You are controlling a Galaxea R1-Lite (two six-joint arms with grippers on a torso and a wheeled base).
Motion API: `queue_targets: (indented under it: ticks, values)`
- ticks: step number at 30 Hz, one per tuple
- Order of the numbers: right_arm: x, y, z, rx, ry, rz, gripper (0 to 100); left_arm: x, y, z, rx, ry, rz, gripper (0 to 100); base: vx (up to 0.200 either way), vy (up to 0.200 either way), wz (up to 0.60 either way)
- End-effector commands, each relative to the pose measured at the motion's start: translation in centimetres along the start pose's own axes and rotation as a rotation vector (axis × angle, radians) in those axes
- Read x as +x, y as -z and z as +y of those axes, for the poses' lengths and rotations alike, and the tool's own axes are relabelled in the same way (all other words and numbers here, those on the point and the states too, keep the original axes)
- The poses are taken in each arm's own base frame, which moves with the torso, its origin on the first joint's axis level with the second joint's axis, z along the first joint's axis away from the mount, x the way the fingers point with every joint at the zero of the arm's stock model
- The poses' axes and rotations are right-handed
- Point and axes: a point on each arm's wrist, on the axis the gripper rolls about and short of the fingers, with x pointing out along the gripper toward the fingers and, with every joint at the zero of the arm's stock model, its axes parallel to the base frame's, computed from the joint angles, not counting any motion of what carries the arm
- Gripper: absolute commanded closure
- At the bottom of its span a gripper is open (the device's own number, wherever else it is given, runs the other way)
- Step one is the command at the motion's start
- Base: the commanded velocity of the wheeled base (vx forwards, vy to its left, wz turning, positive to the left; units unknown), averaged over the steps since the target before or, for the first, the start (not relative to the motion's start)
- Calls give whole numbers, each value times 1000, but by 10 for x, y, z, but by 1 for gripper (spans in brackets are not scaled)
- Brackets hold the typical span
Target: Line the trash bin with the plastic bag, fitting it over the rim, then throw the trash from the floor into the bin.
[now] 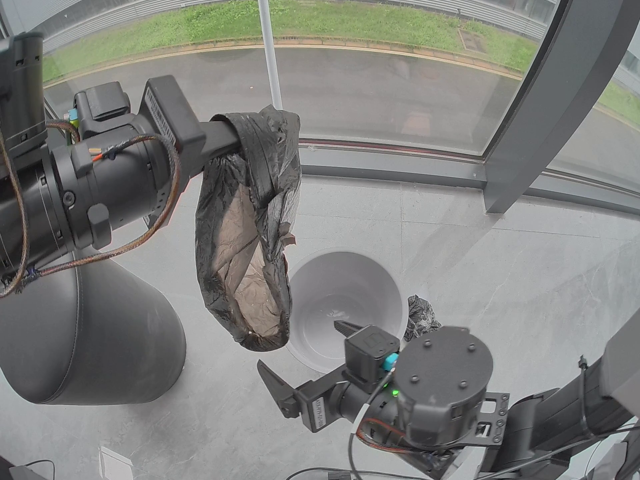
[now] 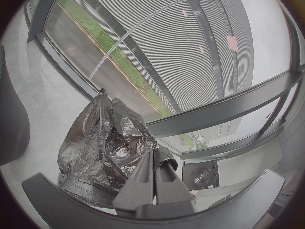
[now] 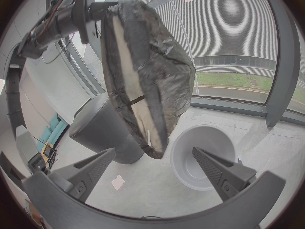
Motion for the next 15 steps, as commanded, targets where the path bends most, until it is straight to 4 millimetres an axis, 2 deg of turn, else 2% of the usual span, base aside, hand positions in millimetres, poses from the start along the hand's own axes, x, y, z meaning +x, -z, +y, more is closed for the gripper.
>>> queue_targets:
  ticks: [1,8,15]
  values:
    - [30,22,13,-27,29,40,0,-3,-5,-5,0,9,-28,100,0,0,0]
    - [56,33,-8,-109,106,54,0,-15,-9,-11,6,38,-42,100,0,0,0]
    - [69,26,-9,-102,132,25,0,-22,-11,-12,4,49,-53,100,0,0,0]
